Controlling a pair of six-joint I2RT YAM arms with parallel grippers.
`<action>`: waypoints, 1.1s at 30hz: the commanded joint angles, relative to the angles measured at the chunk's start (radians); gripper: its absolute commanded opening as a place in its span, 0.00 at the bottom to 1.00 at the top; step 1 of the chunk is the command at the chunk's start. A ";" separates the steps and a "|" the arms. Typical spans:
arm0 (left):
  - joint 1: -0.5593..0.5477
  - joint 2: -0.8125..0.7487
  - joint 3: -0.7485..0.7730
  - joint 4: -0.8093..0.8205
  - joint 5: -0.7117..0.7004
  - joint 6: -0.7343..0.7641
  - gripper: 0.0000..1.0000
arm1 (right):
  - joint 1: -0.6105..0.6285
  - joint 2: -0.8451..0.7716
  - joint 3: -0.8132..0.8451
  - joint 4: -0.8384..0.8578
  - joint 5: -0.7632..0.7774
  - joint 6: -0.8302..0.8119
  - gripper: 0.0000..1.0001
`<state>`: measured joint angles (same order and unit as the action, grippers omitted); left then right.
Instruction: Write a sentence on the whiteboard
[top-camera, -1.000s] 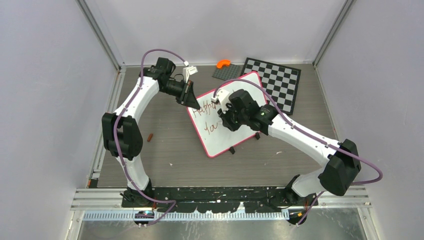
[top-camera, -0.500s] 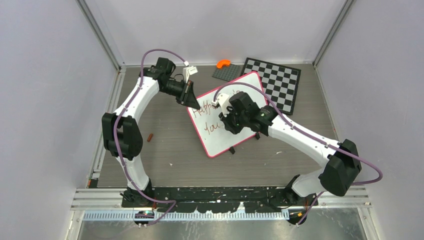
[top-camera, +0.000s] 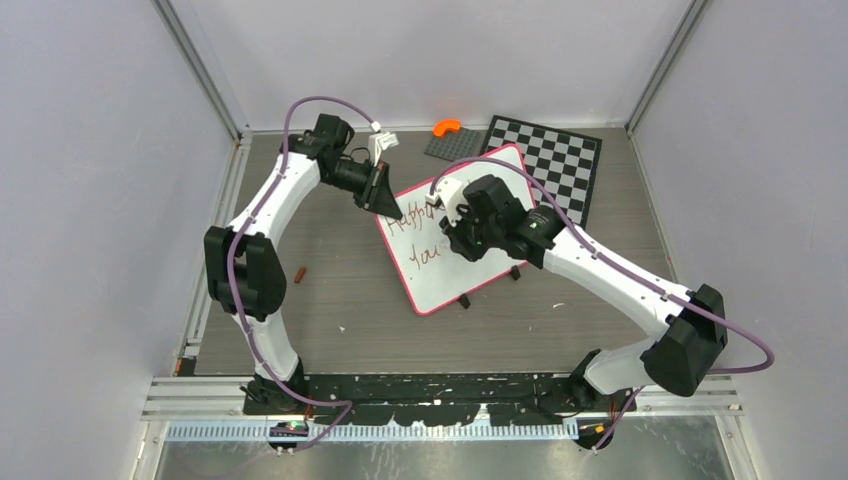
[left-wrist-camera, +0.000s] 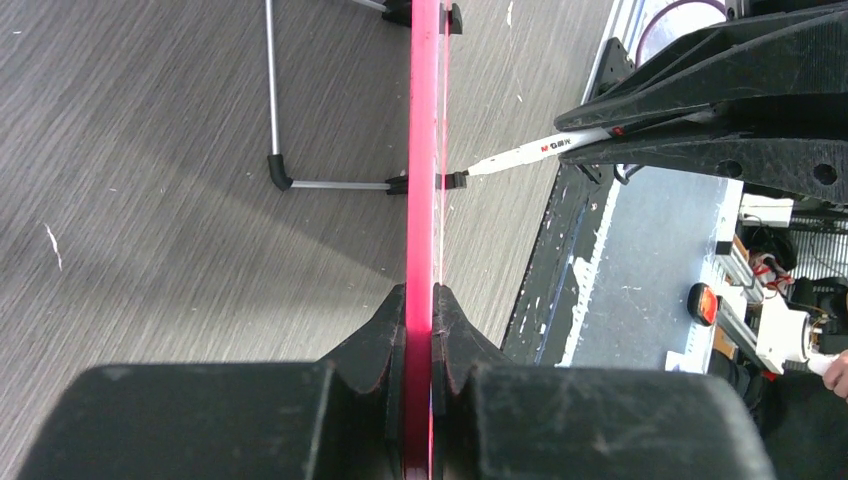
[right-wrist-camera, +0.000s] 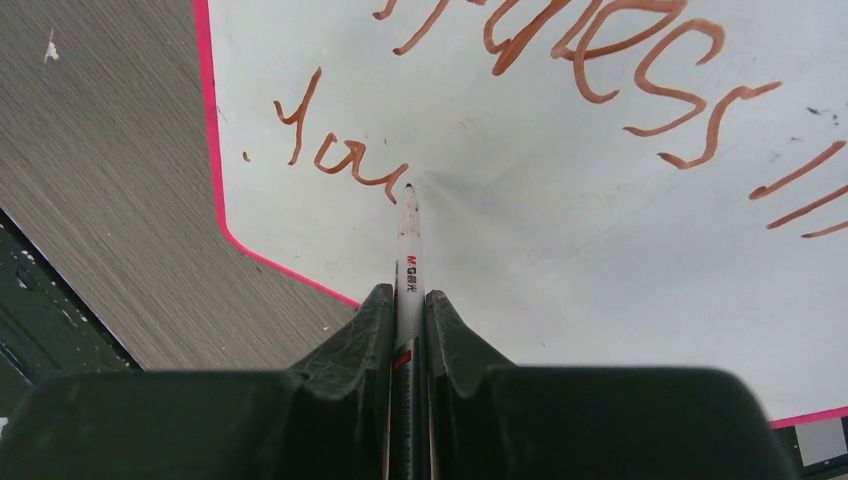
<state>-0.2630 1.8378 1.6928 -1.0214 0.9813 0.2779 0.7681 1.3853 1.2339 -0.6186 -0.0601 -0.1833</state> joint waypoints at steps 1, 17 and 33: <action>-0.035 0.001 0.001 -0.055 -0.135 0.104 0.00 | -0.006 -0.004 0.042 0.056 0.016 -0.013 0.00; -0.036 0.006 0.002 -0.055 -0.133 0.104 0.00 | -0.015 -0.006 -0.037 0.093 0.057 -0.018 0.00; -0.038 0.006 0.004 -0.057 -0.135 0.105 0.00 | -0.015 -0.003 -0.064 0.064 0.018 -0.004 0.00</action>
<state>-0.2726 1.8378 1.7012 -1.0275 0.9756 0.2928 0.7616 1.3827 1.1500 -0.5777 -0.0456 -0.1852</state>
